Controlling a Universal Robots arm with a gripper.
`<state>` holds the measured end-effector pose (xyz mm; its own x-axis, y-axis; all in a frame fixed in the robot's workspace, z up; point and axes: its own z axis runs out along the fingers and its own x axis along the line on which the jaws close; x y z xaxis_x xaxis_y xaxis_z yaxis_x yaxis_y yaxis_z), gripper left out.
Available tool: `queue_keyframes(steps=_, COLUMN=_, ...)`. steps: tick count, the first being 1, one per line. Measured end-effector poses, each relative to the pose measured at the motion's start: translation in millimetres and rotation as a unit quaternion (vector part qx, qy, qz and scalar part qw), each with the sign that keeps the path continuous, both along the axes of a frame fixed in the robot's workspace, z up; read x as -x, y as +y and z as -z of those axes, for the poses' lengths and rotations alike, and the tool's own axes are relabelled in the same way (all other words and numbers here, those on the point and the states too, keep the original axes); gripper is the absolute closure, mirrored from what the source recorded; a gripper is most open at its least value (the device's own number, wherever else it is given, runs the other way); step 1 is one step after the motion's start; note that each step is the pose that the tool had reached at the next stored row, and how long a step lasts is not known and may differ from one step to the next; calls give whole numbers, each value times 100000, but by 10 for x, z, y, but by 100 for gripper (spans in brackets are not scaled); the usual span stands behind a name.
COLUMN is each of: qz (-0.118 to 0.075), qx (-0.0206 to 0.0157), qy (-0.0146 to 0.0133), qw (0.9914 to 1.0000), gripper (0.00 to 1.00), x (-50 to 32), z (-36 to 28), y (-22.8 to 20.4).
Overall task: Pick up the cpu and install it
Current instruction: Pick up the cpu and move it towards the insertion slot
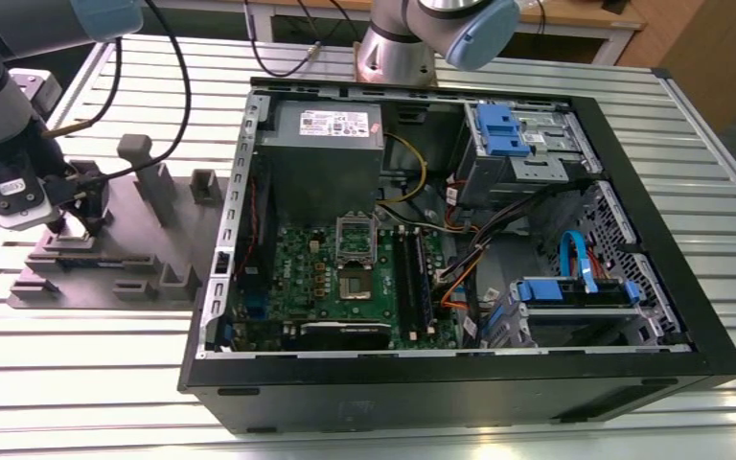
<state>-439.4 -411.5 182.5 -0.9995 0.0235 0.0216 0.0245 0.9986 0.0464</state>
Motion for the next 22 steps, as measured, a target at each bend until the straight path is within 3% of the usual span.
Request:
queue_keyframes(steps=1, qz=0, qx=39, qy=1, qw=100000, gripper=53, x=0, z=1, y=0)
queue_keyframes(steps=11, qz=0, qx=125, qy=-14, qw=100000, gripper=53, x=0, z=-14, y=0)
queue_keyframes(steps=17, qz=1, qx=127, qy=-7, qw=100000, gripper=53, x=0, z=-108, y=0)
queue_keyframes(steps=22, qz=1, qx=128, qy=-6, qw=100000, gripper=53, x=0, z=-226, y=0)
